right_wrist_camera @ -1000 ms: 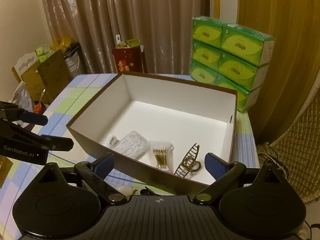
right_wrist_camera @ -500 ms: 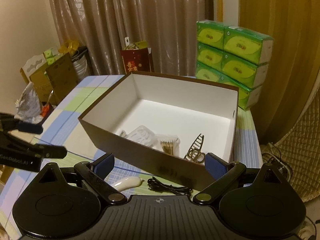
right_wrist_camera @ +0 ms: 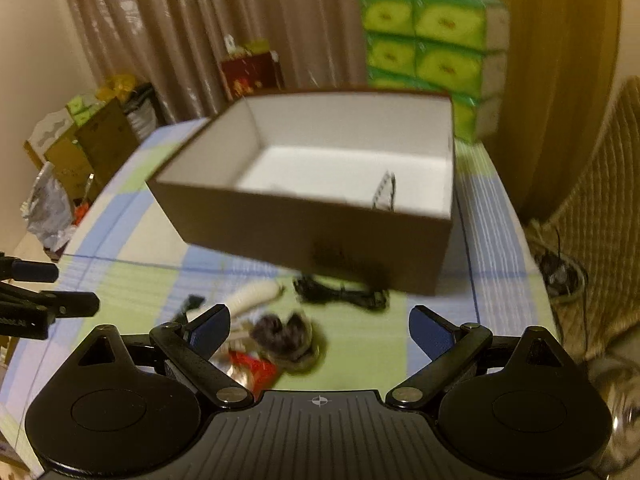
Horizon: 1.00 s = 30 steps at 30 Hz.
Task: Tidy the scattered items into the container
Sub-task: 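Grasp the green lip-gel tube with the left tool while the right tool grasps the red candy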
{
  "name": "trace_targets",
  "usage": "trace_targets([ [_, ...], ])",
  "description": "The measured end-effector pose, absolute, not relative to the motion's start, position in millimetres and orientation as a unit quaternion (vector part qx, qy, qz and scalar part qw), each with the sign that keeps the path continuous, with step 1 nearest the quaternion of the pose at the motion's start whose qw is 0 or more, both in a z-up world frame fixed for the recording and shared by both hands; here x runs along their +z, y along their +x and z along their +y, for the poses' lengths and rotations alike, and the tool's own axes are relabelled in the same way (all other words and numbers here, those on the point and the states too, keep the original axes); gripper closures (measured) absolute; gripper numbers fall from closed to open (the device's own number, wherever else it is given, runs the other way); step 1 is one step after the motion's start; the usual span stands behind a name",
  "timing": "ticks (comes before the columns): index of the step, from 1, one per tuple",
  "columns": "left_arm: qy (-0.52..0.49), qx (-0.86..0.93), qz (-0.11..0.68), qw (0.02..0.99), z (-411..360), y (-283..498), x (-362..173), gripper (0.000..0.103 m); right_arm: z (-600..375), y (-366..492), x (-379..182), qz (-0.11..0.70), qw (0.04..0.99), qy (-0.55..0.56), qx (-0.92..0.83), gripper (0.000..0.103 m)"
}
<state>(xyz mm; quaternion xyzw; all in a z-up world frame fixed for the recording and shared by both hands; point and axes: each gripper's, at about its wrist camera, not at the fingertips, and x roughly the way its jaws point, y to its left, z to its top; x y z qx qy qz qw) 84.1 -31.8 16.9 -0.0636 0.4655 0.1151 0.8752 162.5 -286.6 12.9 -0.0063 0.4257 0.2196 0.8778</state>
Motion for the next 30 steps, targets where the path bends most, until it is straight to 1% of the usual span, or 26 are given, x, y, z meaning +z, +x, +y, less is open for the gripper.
trace_targets([
  [4,-0.082,0.104,0.478,0.868,-26.5,77.5,2.3,0.022,-287.9,152.4,-3.5,0.446,0.872,0.005,0.200,0.009],
  [7,-0.088,0.097,0.490,0.862,-21.9,74.4,-9.4,0.026,-286.5,145.6,-13.7,0.457,0.869,0.013,0.191,0.009],
  [12,-0.094,0.086,0.504,0.854,-13.2,72.9,-25.8,0.036,-280.8,137.5,-24.3,0.466,0.865,0.012,0.185,0.009],
  [19,-0.096,0.069,0.508,0.853,-8.2,75.6,-37.6,0.038,-274.7,139.2,-39.4,0.481,0.860,0.011,0.168,0.009],
  [23,-0.096,0.064,0.512,0.851,-5.1,83.1,-44.8,0.039,-270.8,140.7,-44.8,0.489,0.857,0.006,0.162,0.016],
  [28,-0.095,0.052,0.514,0.851,-1.2,95.2,-56.5,0.043,-268.7,145.1,-52.2,0.499,0.852,0.007,0.158,0.017],
  [29,-0.096,0.050,0.516,0.850,0.1,98.2,-59.8,0.047,-268.8,146.4,-53.8,0.502,0.851,0.008,0.157,0.017],
  [30,-0.097,0.048,0.518,0.849,1.2,101.1,-62.5,0.053,-269.1,147.9,-55.1,0.504,0.850,0.009,0.154,0.017],
])
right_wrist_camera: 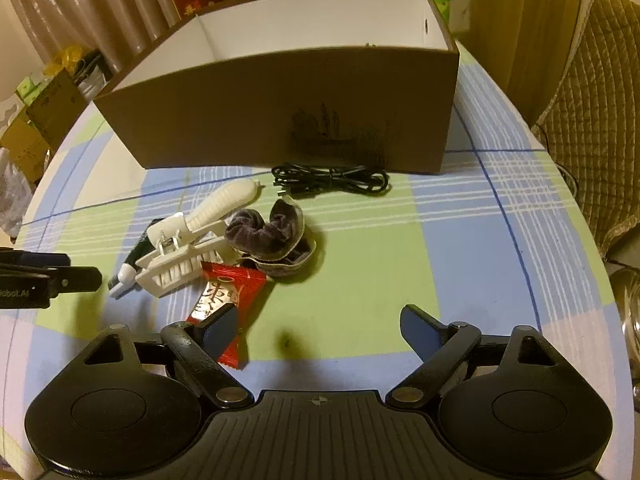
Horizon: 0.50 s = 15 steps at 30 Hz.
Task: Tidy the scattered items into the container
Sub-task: 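Grasp the green lip-gel tube with the left tool while the right tool grasps the red candy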
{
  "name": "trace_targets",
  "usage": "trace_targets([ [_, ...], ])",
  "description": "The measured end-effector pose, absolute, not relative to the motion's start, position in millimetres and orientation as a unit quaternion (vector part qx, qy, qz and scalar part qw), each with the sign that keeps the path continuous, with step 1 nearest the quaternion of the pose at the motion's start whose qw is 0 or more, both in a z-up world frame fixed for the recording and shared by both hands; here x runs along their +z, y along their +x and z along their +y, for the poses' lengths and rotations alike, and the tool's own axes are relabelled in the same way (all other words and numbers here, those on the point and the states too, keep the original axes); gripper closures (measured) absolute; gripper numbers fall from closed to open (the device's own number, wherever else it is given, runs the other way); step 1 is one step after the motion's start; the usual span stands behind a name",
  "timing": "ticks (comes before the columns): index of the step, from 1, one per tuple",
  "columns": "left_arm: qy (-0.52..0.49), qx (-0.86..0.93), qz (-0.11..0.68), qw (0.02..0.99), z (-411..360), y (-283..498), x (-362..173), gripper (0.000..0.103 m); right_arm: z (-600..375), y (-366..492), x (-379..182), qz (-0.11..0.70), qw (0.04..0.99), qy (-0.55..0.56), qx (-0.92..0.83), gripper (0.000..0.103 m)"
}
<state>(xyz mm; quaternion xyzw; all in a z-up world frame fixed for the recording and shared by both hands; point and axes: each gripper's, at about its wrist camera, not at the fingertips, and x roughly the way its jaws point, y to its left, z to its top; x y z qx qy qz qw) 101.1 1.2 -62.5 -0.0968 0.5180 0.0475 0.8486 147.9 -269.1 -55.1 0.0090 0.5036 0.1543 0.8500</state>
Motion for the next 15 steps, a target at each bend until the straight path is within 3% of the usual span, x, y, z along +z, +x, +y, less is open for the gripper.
trace_targets([
  [15,-0.115,0.002,0.528,0.842,9.4,143.5,-82.9,0.068,-272.9,165.3,-63.2,0.518,0.846,0.023,0.126,0.017],
])
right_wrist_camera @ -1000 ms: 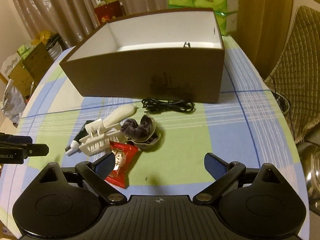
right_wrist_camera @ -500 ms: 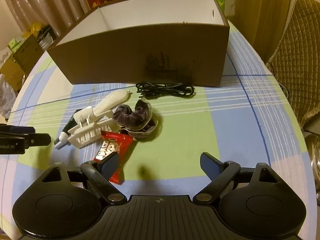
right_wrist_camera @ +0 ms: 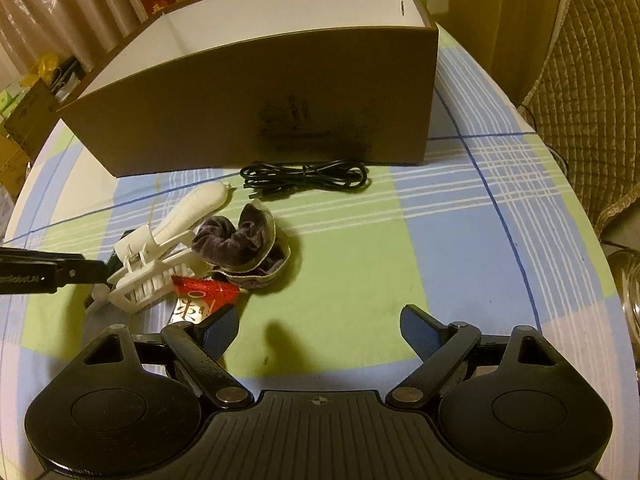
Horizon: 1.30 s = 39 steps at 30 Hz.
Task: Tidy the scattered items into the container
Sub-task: 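Grasp the green lip-gel tube with the left tool while the right tool grasps the red candy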
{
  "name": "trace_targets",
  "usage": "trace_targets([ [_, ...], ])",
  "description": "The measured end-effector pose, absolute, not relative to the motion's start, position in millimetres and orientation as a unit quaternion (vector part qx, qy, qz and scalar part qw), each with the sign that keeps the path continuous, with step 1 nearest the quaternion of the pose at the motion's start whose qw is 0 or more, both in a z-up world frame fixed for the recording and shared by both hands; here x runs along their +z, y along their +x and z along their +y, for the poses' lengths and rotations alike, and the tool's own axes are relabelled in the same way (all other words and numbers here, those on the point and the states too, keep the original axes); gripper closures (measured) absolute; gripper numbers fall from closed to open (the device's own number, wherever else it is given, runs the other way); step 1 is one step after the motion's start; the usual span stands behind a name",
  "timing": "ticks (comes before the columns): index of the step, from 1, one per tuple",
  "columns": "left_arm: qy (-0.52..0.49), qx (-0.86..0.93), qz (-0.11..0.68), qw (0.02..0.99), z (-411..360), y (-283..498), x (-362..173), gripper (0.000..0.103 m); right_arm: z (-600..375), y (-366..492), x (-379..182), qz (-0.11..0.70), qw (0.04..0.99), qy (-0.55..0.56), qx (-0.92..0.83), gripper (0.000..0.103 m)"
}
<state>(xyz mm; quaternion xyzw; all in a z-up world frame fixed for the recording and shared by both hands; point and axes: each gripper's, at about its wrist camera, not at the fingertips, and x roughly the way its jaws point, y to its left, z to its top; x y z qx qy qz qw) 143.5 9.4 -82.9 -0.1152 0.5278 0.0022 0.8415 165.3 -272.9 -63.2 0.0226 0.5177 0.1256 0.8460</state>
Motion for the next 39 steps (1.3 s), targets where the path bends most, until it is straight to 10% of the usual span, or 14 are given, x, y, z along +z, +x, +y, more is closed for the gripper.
trace_targets([
  [22,-0.126,0.011,0.550,0.826,39.8,141.6,-90.3,0.090,-230.6,161.7,-60.2,0.517,0.833,0.001,0.194,0.018],
  [30,-0.134,0.032,0.556,0.820,48.8,112.3,-94.2,0.090,-205.2,166.0,-75.6,0.527,0.824,-0.005,0.209,0.061],
  [39,-0.124,0.031,0.557,0.821,44.9,93.5,-94.3,0.090,-196.3,156.4,-74.4,0.520,0.817,-0.080,0.238,0.079],
])
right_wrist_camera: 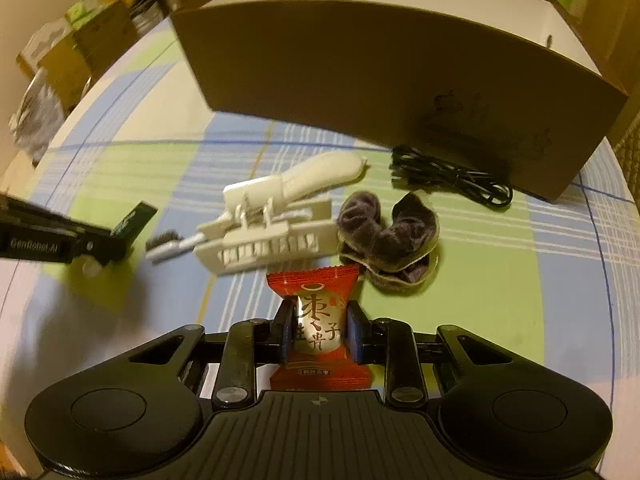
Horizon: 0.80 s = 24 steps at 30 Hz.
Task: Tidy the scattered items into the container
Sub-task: 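Grasp the green lip-gel tube with the left tool while the right tool grasps the red candy, then lift the lip-gel tube and red candy and carry both over the box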
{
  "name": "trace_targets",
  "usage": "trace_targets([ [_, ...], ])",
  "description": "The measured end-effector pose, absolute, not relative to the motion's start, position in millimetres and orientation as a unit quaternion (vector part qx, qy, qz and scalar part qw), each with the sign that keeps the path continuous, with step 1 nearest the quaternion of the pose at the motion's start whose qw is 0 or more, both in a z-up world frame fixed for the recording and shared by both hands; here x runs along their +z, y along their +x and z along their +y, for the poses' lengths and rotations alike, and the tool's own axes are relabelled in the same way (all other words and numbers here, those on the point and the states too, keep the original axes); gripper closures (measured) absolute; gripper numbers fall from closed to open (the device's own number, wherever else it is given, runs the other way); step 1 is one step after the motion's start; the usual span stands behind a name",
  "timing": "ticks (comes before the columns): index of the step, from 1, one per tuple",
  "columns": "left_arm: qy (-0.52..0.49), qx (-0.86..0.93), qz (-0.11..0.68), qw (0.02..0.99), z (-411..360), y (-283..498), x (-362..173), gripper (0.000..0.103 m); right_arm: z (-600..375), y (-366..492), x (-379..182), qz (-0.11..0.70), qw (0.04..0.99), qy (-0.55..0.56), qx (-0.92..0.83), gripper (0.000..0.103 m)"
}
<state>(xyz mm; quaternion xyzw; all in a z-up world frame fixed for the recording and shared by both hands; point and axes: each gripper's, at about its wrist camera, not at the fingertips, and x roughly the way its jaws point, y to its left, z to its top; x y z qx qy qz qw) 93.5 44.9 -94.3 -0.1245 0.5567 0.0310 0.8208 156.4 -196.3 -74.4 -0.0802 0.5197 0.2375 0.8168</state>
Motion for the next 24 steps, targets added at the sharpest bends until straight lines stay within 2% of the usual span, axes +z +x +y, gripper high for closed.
trace_targets([
  [24,-0.032,0.029,0.549,0.835,10.7,84.7,-92.1,0.090,-223.5,122.1,-73.5,0.526,0.812,-0.065,0.244,0.080],
])
